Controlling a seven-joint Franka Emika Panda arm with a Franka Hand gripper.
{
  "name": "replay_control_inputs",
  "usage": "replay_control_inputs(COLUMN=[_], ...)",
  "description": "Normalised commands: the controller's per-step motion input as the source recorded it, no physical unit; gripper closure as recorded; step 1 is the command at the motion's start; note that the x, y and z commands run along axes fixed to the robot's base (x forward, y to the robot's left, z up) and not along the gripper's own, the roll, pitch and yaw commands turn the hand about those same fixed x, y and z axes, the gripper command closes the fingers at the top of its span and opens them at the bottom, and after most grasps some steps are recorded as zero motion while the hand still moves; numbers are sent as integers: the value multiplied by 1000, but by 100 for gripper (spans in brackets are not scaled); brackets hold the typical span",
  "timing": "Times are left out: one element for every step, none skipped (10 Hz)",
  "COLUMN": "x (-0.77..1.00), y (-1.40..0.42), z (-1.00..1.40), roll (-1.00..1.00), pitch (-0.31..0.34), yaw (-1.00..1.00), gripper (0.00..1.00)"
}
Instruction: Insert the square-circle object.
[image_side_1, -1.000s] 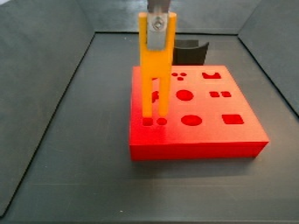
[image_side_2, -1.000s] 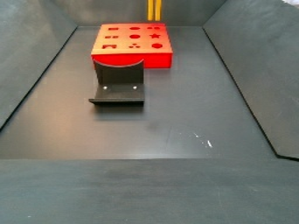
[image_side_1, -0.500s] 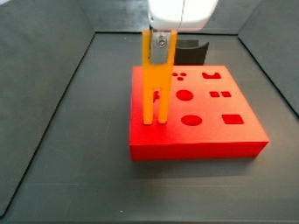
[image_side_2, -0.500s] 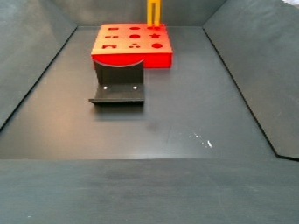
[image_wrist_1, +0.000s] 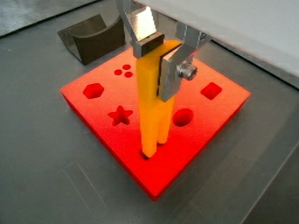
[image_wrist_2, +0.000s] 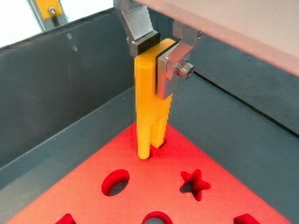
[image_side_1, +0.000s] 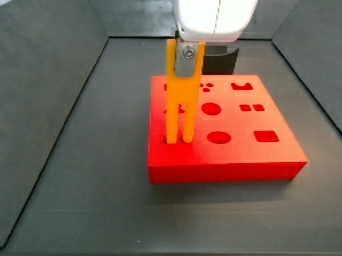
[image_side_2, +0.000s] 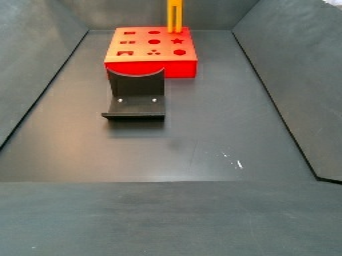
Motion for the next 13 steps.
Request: replay_control_inputs(x=[-251,-340,-26,63,100,160,149,151,177,289,391,383,0], y=[31,89,0,-103,-114,-180,-86,0,0,0,89,231,306], z=[-100,-54,-51,-126,-37,-200,-377,-729,-906,-826,-614,-463,-460], roll=[20,0,0,0,3,-6,-26,0,51,49,81,140,109], pitch=[0,-24,-36,-30,0,-47,-100,-136,-133,-107,-27,0,0], yaw=[-154,-189,-23,0,0,0,9,0,-74,-154,-223,-417,-534], gripper=[100,100,100,100,100,100,100,100,100,100,100,100,100])
